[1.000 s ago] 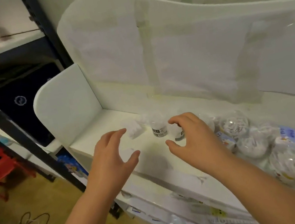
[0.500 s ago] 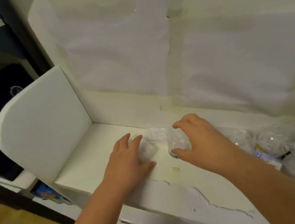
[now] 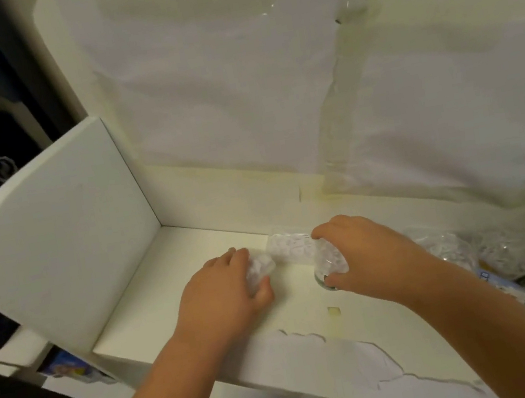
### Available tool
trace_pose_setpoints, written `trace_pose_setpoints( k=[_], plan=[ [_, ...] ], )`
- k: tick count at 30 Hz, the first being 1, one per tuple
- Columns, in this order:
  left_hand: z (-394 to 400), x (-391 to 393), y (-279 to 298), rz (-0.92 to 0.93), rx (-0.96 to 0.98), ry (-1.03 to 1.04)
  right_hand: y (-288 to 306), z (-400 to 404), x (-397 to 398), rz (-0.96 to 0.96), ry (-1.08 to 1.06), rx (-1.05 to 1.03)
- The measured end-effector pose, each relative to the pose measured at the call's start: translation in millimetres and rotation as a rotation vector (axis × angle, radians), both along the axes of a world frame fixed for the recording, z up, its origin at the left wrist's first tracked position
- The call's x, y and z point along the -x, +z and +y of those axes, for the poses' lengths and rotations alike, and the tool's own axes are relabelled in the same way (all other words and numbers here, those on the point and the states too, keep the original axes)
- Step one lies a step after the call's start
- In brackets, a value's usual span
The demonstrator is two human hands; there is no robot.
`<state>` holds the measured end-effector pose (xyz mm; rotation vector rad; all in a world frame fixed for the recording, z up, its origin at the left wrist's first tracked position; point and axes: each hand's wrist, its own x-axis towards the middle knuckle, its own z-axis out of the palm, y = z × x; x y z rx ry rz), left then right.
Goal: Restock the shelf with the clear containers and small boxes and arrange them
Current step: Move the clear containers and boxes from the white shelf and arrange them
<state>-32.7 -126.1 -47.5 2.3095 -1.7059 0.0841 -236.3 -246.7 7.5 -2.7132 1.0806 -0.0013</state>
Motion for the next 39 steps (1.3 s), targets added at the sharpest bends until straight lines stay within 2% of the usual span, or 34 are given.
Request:
trace_pose_setpoints(
  k=[5, 8, 11, 15, 19, 23, 30, 39],
  plan=[
    [-6.1, -12.6, 0.9, -0.077, 0.062, -0.037, 3.7, 4.1, -3.1, -0.066, -0.007, -0.029],
    [-3.8, -16.4, 9.6, -0.016, 0.066, 0.008, 9.3, 8.7, -1.2, -0.154, -0.009, -0.042],
    [0.9, -18.3, 15.4, 0.226, 0.117, 0.117, 16.9, 13.7, 4.4, -0.258, -0.019, -0.046],
    [1.9, -12.2, 26.9, 0.652, 0.364, 0.192, 29.7, 23.2, 13.3, -0.427, -0.046, -0.059],
    [-0.6, 15.7, 48.0, 0.991, 0.536, 0.16, 44.5, 39.1, 43.4, -0.594, -0.149, -0.072],
    [2.0, 61.5, 73.2, 1.21, 0.567, 0.018, 56.0, 56.6, 92.9, -0.723, -0.225, -0.041],
    [22.1, 174.7, 100.2, 1.338, 0.526, -0.155, 65.9, 111.9, 214.0, -0.78, -0.307, 0.095],
    [75.3, 372.8, 113.1, 1.345, 0.467, -0.351, 62.6, 216.5, 397.3, -0.802, -0.46, 0.167]
  ],
)
